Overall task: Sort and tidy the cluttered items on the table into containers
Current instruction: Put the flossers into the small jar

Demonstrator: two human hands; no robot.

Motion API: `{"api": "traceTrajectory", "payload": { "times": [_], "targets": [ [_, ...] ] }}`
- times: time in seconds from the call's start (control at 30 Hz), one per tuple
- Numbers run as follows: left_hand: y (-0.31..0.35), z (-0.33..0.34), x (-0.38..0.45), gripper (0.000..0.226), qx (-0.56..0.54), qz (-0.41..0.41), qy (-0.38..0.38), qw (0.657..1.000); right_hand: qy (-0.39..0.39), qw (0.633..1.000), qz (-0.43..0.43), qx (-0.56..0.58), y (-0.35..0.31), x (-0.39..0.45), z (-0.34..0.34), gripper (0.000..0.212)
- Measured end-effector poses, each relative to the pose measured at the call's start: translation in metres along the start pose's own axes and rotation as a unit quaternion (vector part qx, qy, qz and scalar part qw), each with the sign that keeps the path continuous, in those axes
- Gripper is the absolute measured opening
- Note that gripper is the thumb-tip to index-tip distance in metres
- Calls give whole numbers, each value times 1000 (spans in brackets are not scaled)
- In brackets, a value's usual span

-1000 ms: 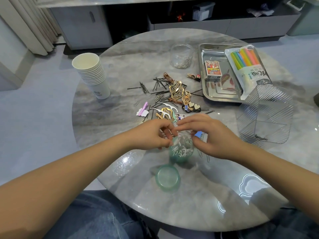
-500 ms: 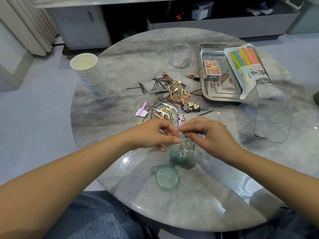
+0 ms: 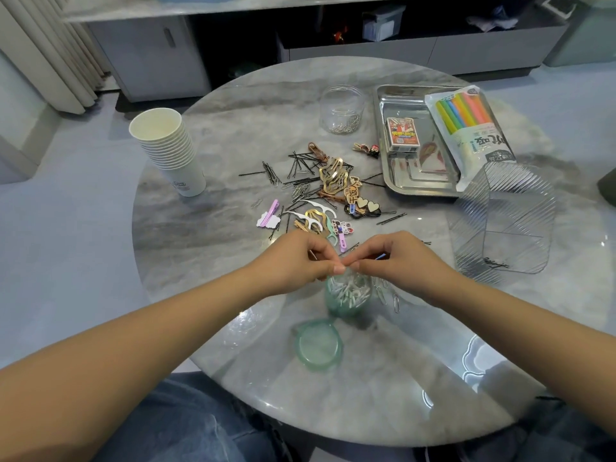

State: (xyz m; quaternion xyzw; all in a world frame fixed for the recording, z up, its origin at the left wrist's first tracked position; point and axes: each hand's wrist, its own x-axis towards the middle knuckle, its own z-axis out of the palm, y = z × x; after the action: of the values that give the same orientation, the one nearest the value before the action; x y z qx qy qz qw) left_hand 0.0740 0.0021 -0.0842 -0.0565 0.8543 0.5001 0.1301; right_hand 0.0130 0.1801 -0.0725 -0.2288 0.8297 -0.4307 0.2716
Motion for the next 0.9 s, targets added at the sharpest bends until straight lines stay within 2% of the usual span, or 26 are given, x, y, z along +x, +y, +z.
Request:
{"api": "traceTrajectory", "payload": {
  "times": [0.07, 0.17, 0.3, 0.47, 0.6, 0.77, 0.9],
  "targets": [
    [1, -8, -2, 1, 6, 10, -26, 1000, -5, 1000, -5, 11, -2, -1, -2, 17],
    [3, -17, -6, 9, 34, 35, -55, 997, -19, 999, -18, -20, -3, -3, -1, 16],
    [1, -18, -9, 18, 91, 103, -52, 989, -7, 997, -38, -69, 1, -1, 3, 15],
    [1, -14, -7, 11, 112, 151, -38, 981, 4, 998, -41, -46, 7, -1, 5, 17],
    [1, -4, -6, 8, 117, 141, -36, 982, 0, 998, -44, -35, 6, 0, 4, 16],
    [3, -14, -6, 6, 35, 58, -59, 996, 2, 999, -33, -23, 1, -2, 1, 21],
    [7, -18, -5, 12, 19, 42, -67, 997, 8, 1000, -18, -12, 0, 3, -1, 17]
  ]
}}
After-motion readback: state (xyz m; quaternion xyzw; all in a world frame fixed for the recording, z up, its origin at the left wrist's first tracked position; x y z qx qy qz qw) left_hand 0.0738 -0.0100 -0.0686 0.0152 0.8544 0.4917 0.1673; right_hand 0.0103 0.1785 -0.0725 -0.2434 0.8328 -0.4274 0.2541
